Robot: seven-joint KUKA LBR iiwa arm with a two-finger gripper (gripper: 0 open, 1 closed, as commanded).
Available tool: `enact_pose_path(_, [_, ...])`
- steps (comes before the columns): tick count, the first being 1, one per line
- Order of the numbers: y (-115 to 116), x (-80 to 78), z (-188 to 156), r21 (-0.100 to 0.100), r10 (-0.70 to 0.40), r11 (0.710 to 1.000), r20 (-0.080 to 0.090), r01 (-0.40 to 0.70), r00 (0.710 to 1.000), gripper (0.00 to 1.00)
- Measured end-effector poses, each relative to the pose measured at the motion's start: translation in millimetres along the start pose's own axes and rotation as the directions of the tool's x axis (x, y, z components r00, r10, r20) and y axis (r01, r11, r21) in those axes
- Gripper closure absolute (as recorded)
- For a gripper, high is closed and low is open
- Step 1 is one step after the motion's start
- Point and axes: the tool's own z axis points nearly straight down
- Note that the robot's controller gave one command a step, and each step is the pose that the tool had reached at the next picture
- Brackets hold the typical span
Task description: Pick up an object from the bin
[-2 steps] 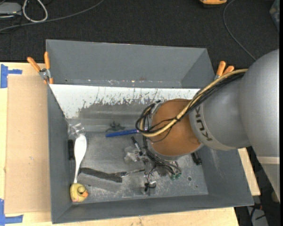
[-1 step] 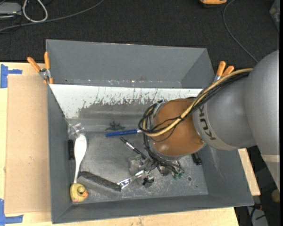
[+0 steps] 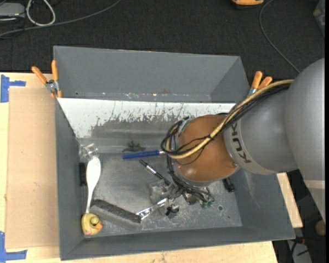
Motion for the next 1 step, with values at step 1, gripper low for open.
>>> enact_pose_path(1, [0.4,0.3,-5.3,0.0,0.001,1.0,0.0,-0.001,1.0,1.0])
